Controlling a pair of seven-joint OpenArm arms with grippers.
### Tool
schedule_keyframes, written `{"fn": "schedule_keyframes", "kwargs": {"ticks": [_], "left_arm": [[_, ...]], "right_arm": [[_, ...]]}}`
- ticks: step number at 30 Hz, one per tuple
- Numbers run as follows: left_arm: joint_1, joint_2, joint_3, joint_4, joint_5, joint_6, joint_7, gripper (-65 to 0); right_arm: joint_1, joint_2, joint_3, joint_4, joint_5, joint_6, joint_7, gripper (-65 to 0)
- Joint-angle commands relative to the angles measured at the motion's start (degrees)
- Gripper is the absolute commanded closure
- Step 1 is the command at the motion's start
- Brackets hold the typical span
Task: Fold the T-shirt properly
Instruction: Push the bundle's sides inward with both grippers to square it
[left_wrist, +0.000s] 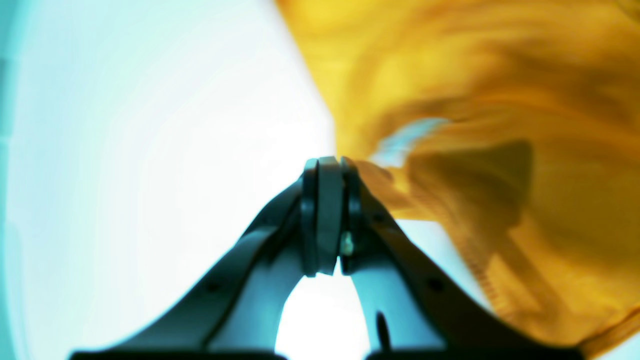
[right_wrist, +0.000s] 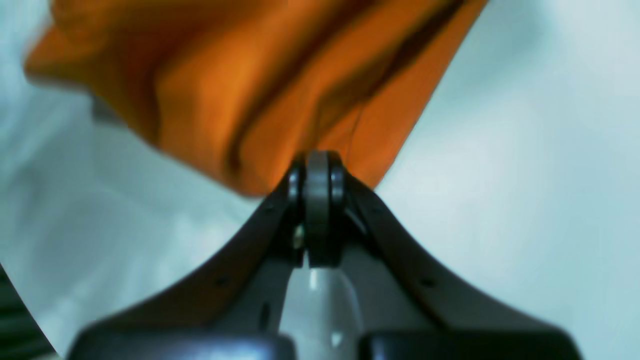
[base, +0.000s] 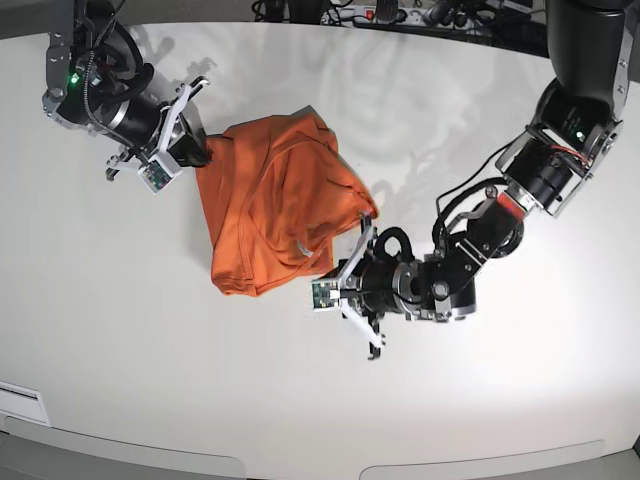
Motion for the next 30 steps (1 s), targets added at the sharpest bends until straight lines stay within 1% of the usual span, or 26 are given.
{"fn": "schedule_keyframes", "kwargs": {"ticks": [1,3,4,6,8,9,10,12,14,16,17,18,19,20,21,22,24,25,26,28,30], "left_arm": [[-2.6,0.0,-0.7,2.1,-2.6,0.5,1.7,0.0],[-3.8,-0.6,-1.9,5.3,-9.2,0.5,10.7,0.0],[-4.2,-1.2,-2.8,7.3,-14.0,0.5,16.0,0.0],[-4.1,-3.0,-5.0,11.4,-25.6,0.5,27.3,0.0],[-3.8,-5.5,-7.2,14.3,-37.8,0.5,37.5,0.0],[-3.4,-6.9,-8.4,14.9,-42.4,1.1,41.0,0.0],[-2.5,-7.9,-10.1,15.1,-44.6,2.8,43.3,0.0],[1.0,-9.4,-14.4,15.1,-44.0,4.7,43.3,0.0],[5.7,-9.7,-19.3,14.9,-42.7,6.8,42.8,0.0],[10.7,-9.6,-23.3,14.6,-41.5,9.6,42.3,0.0],[13.1,-9.6,-24.7,14.4,-41.6,11.6,42.3,0.0],[15.3,-9.6,-25.7,14.4,-41.5,13.8,42.5,0.0],[17.3,-9.6,-26.2,14.3,-41.4,15.7,42.5,0.0],[19.0,-9.5,-26.4,14.4,-40.9,16.4,42.5,0.0],[20.4,-9.1,-26.4,14.4,-39.3,16.4,42.8,-3.9],[21.6,-8.5,-26.4,14.4,-37.9,16.7,42.9,-13.0],[23.7,-7.3,-26.4,14.4,-36.2,17.8,42.1,-34.5],[24.7,-6.7,-26.4,14.4,-34.8,18.7,41.2,-43.0],[25.7,-5.9,-26.4,14.4,-33.7,19.8,40.4,-48.3],[27.6,-3.9,-26.4,14.4,-32.7,20.9,39.8,-49.4],[29.2,-1.6,-26.4,14.4,-31.9,20.9,39.8,-49.4]], "right_arm": [[0.2,0.3,0.6,1.4,1.0,0.3,1.4,0.0],[0.2,-0.3,0.6,2.1,1.2,0.3,2.4,0.0],[0.2,-0.7,0.6,2.2,1.2,0.3,3.2,0.0],[0.2,-1.1,0.6,2.4,1.4,0.3,3.9,0.0],[0.2,-1.1,0.6,2.4,2.2,0.3,3.8,0.0],[0.2,-1.1,0.6,2.4,2.3,0.3,3.8,0.0],[0.2,-1.1,0.6,2.4,2.3,0.3,3.8,0.0],[0.3,-1.0,0.6,2.4,2.2,0.3,3.7,0.0],[0.3,-1.1,0.6,2.4,2.3,0.3,3.3,0.0],[0.3,-1.1,0.6,2.4,2.3,0.3,3.2,0.0],[0.3,-1.1,0.6,2.4,2.3,0.3,3.2,0.0],[0.3,-1.1,0.6,2.4,2.3,0.3,3.2,-0.6],[0.3,-1.1,0.6,2.4,2.3,0.3,3.2,-3.3],[0.3,-1.1,0.6,2.4,2.3,0.3,3.2,-5.6],[0.3,-1.0,0.6,2.4,2.3,0.3,3.2,-6.9],[0.3,-1.1,0.6,2.4,2.3,0.3,3.2,-7.5],[0.3,-1.0,0.6,2.4,2.3,0.3,3.1,-7.5],[0.3,-1.1,0.6,2.4,2.3,0.3,3.0,-7.5],[0.3,-1.0,0.6,2.4,2.3,0.3,2.7,-7.5],[0.3,-1.1,0.6,2.4,2.3,0.3,2.5,-7.5],[0.3,-1.1,0.6,2.4,2.3,0.3,2.3,-7.5]]}}
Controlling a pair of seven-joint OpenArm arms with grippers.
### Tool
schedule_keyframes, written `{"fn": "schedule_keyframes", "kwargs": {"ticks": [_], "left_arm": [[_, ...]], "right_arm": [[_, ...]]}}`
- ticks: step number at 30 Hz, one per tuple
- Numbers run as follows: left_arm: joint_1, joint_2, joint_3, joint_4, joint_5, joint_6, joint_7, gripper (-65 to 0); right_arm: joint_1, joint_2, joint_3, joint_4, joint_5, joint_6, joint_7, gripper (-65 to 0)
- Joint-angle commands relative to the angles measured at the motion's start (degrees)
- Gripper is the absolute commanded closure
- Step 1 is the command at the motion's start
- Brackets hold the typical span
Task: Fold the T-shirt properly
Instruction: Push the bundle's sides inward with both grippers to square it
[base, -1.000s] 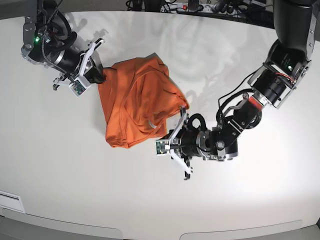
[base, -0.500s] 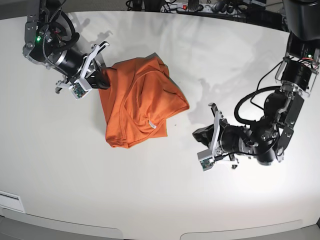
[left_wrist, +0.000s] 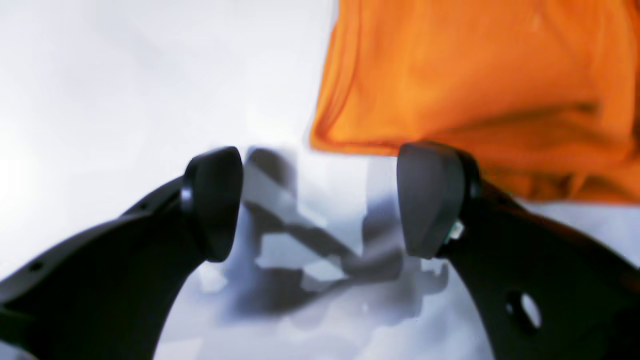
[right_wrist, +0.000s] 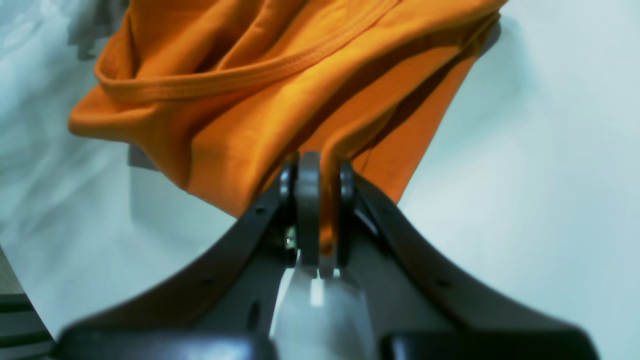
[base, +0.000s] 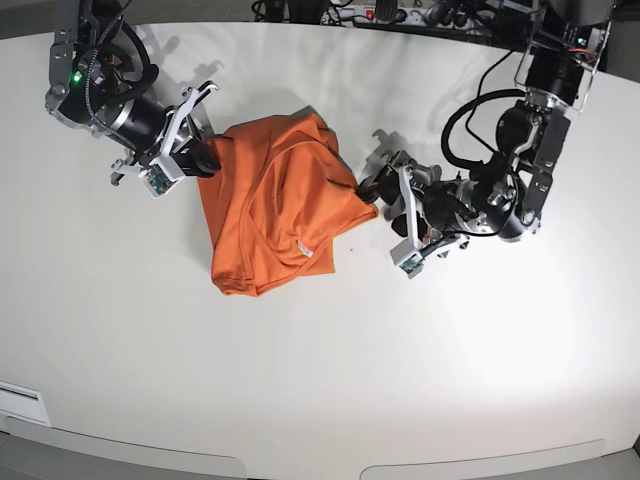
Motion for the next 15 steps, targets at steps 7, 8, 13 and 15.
{"fn": "schedule_keyframes", "kwargs": {"ticks": [7,8,13,15], "left_arm": [[2.6,5.6,0.3,0.0,5.4,2.2,2.1,-40.5],[2.6,6.1,0.3,0.0,6.6,2.6,2.1,-28.1],[1.8,6.3,0.2,0.5,9.7,3.0,1.6,0.0],[0.9,6.3,0.2,1.4,10.1,3.0,1.7,0.0]], "right_arm": [[0.3,0.6,0.3,1.1,1.0,0.3,0.9,-7.4],[0.3,0.6,0.3,1.1,1.1,0.3,0.6,-7.2],[0.3,0.6,0.3,1.1,1.0,0.3,0.2,-7.2],[0.3,0.5,0.3,1.1,1.0,0.3,0.2,-7.2]]}}
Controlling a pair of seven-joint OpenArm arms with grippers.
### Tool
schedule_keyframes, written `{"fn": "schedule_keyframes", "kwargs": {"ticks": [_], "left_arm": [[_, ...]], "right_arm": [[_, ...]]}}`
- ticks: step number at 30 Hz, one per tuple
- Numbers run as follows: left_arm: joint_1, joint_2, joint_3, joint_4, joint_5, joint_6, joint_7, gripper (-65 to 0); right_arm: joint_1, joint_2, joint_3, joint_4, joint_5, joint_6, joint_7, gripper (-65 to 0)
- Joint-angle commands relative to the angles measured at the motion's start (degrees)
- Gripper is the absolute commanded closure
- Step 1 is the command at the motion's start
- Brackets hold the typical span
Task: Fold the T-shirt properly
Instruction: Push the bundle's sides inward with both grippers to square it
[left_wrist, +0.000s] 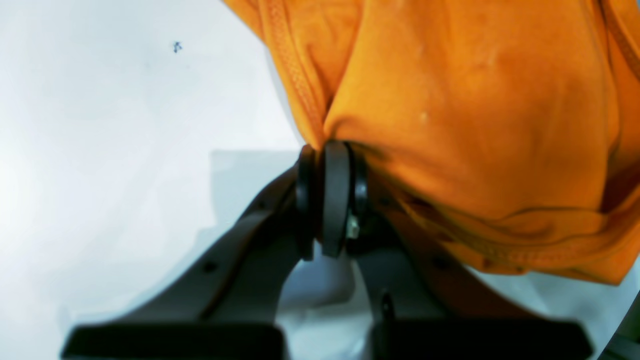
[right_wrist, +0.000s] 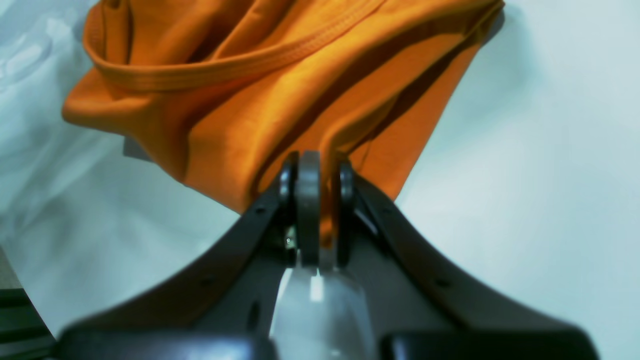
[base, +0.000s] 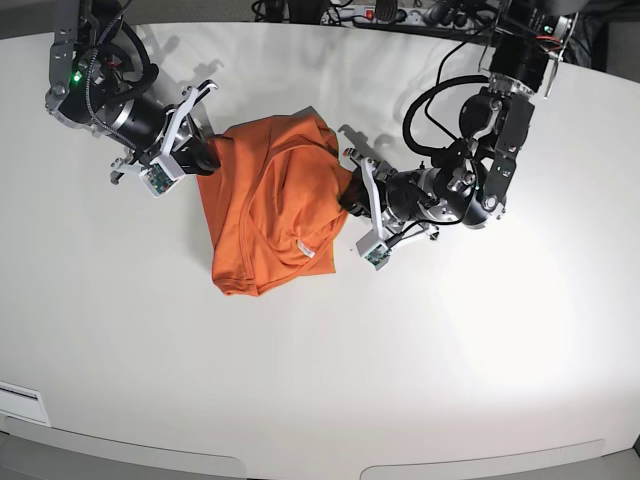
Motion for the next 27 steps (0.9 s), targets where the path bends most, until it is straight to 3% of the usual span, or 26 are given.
{"fn": "schedule_keyframes", "kwargs": {"ticks": [1,27], "left_arm": [[-1.1,-0.3,0.1,0.9,2.1,0.0,2.3,0.0],[-15.2,-0.3,0.1,3.6,2.6,-1.0,0.0,0.0]], "right_arm": [[0.3,0.5,0.3,1.1,1.0,0.3,1.2,-7.2],[0.1,0.5,0.3,1.1,1.0,0.3,0.8,-7.3]]}}
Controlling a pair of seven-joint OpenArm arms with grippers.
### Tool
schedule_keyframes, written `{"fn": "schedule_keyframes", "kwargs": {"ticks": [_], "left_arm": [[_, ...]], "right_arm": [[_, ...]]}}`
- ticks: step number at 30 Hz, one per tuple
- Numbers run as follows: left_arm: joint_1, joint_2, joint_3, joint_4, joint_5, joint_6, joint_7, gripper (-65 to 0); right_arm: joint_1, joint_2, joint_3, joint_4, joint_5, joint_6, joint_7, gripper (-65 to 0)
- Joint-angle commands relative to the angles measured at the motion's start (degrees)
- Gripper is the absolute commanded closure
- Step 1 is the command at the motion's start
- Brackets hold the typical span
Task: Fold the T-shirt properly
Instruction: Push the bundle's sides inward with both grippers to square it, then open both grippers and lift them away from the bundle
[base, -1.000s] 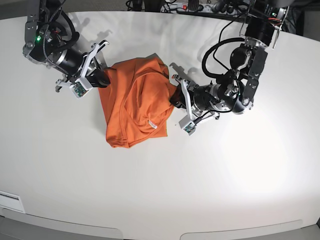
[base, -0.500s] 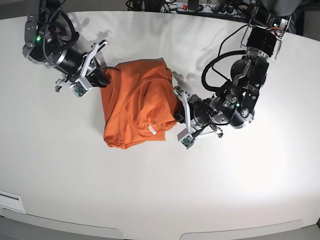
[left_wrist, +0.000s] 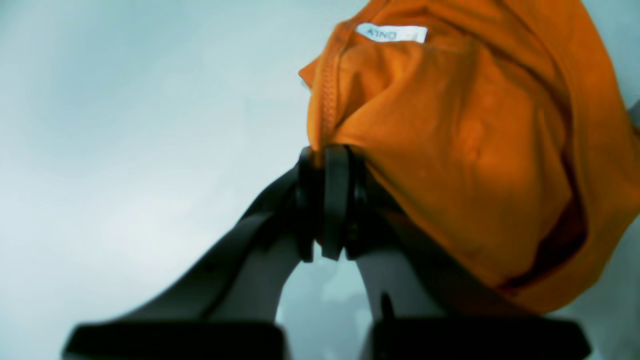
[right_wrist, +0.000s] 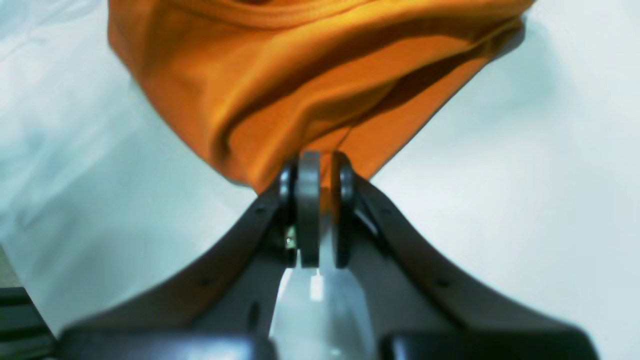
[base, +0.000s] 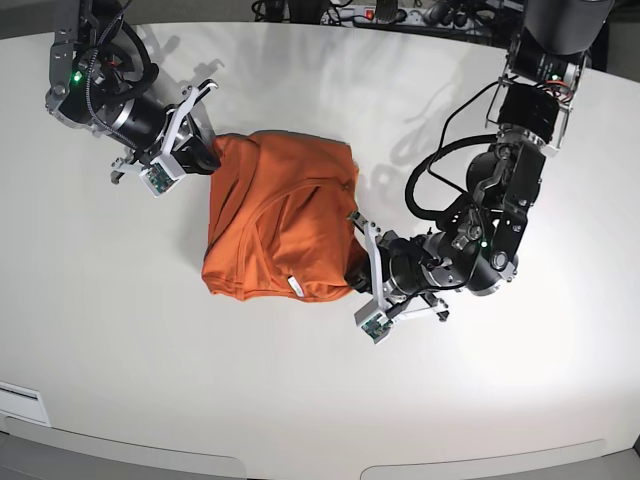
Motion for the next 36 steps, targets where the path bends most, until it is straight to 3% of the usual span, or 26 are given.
{"fn": "schedule_keyframes", "kwargs": {"ticks": [1,9,13,18,22,25,28,33,36], "left_arm": [[-2.0,-0.2,-0.3,1.0,-0.7,0.0,-1.6,0.0],[-2.5,-0.2,-0.3,1.0,-0.3,0.0,-4.5,0.0],[-2.3,-0.2,-0.3,0.1,-0.1,-2.3,-8.1,0.0],[-2.3,1.4,-0.3,-11.2,1.9,-2.8,-17.4,0.0],[-2.5,2.9,-0.3,-17.1,1.9,-2.7,-18.6,0.0],[-2.6,2.8,-0.4,-17.0,1.9,-2.8,-18.6,-18.4],[-3.5,2.7,-1.1,-15.8,1.4,-2.8,-14.5,-27.2],[-6.9,2.7,-3.2,-12.3,-4.5,-2.9,-0.9,-26.9],[-8.8,2.2,-5.6,-9.0,-9.0,-6.9,4.0,-22.8]], "right_arm": [[0.2,0.5,0.3,1.1,1.0,0.3,1.1,-7.3],[0.2,0.5,0.3,1.1,1.0,0.3,1.1,-7.3],[-0.1,0.5,0.3,1.1,1.0,0.3,0.9,-7.3],[0.0,0.5,0.3,1.1,1.1,0.3,0.9,-7.3],[0.0,0.5,0.3,1.1,1.5,0.3,0.9,-7.3],[0.0,0.5,0.3,1.1,1.5,0.3,0.9,-7.3],[0.0,0.5,0.3,1.1,1.5,0.3,0.9,-7.3],[0.2,0.5,0.4,2.4,4.2,0.3,0.9,-7.3],[0.2,0.5,0.4,5.6,5.8,0.3,0.9,-7.3]]}}
